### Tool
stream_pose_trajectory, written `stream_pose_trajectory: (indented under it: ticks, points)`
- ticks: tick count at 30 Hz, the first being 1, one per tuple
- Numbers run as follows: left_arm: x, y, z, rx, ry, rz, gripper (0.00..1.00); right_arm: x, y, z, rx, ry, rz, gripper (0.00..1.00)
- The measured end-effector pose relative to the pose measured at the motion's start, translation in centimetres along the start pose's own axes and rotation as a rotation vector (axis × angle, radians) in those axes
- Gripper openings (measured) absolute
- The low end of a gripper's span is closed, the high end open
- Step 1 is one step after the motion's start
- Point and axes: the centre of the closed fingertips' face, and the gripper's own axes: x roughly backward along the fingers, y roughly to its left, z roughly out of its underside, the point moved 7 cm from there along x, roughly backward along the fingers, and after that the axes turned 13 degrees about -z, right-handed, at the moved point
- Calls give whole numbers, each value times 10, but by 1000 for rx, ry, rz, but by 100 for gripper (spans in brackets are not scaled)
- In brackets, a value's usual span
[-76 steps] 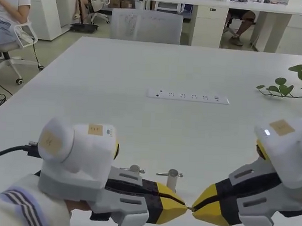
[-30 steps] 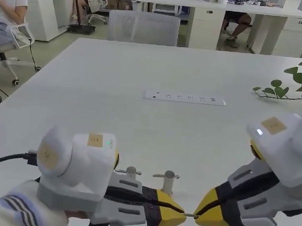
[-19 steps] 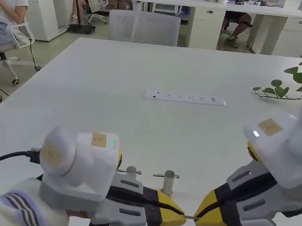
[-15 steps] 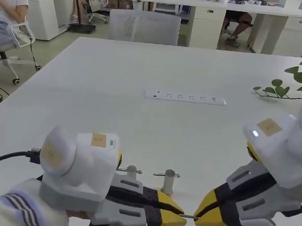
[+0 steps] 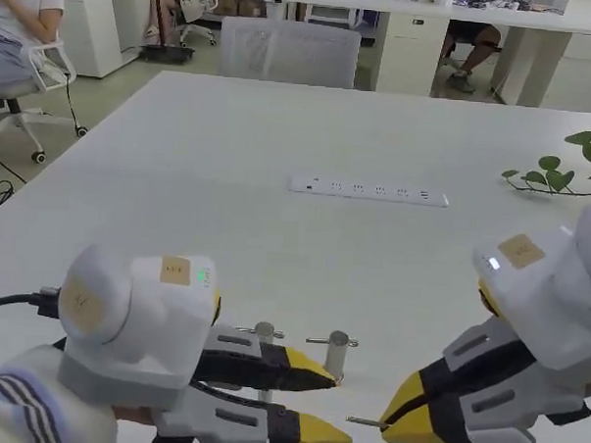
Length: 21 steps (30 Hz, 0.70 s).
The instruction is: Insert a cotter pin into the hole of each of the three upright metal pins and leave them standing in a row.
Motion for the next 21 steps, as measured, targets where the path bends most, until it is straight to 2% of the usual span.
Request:
stream_pose_trajectory:
  ticks: [11, 21]
  points:
    - [15, 29, 19, -36, 36, -157, 42, -6, -2, 2, -33, 0, 27, 2]
    - [13, 42, 39, -44, 98, -172, 42, -10, -6, 6, -77, -5, 69, 2]
